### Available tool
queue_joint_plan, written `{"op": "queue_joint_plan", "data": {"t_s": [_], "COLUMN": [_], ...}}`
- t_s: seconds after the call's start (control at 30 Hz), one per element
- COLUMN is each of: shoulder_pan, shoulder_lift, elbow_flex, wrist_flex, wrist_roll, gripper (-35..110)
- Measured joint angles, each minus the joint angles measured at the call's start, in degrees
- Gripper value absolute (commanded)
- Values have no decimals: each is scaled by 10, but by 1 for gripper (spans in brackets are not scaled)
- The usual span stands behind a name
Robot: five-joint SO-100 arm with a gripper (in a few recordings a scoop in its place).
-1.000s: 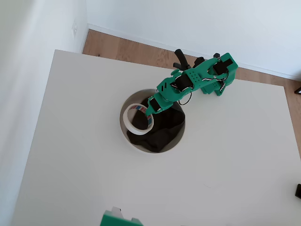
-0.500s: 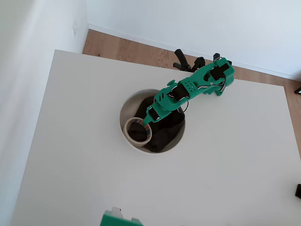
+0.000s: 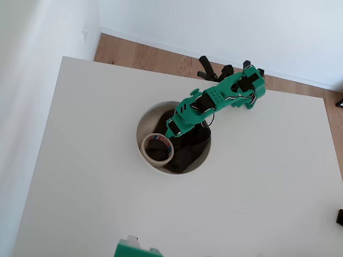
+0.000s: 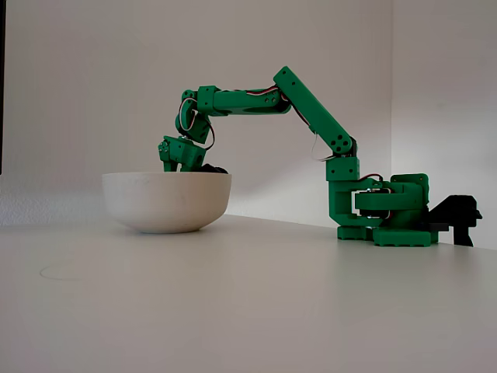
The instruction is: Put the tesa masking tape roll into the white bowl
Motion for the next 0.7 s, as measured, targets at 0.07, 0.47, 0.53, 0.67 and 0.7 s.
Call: {"op": "queue_joint_plan", "data": {"t_s": [0.07,0.47,0.53,0.67,0.7], "shoulder_pan": [4,-33,-51,-102,-121], "shoulder_lift": [-2,4,27,104,126], "elbow_flex": [-20,-161,-162,-162,-163], "wrist_flex": [8,92,113,174,192], "wrist_roll": [4,11,17,19,19], "gripper": [-8,-8,-8,-8,-8]}}
